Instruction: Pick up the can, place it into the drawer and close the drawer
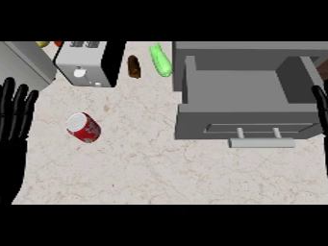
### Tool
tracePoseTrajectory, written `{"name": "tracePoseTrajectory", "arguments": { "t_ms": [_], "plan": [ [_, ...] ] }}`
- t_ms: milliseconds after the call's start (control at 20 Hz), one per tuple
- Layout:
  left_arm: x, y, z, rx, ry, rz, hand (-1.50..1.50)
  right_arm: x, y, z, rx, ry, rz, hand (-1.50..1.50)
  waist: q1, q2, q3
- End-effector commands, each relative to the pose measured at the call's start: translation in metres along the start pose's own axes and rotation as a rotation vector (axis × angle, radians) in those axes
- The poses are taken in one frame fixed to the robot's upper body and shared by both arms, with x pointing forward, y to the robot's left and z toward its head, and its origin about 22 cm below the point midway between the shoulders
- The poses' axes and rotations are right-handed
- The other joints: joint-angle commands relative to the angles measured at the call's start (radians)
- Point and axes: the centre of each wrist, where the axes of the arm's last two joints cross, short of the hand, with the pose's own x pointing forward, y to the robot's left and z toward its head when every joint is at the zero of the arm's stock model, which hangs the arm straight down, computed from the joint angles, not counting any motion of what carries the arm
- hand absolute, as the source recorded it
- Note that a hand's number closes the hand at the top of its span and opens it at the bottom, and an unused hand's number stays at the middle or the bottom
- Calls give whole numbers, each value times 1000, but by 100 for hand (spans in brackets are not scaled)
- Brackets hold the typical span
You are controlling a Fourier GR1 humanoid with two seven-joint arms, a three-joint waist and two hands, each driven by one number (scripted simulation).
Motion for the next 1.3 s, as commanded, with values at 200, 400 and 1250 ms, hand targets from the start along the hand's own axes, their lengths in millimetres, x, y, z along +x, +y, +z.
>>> {"name": "tracePoseTrajectory", "arguments": {
  "t_ms": [200,400,1250],
  "plan": [
    [-12,17,-28,-471,-74,252,-150,-3,11,6,32,36,-54,-150,-13,3,17],
    [-36,68,-17,-555,259,115,-150,-19,-5,27,-198,295,-18,-150,-15,5,18],
    [-19,190,-42,-635,292,186,-150,3,-74,76,-214,347,2,-150,9,-5,21]
  ]
}}
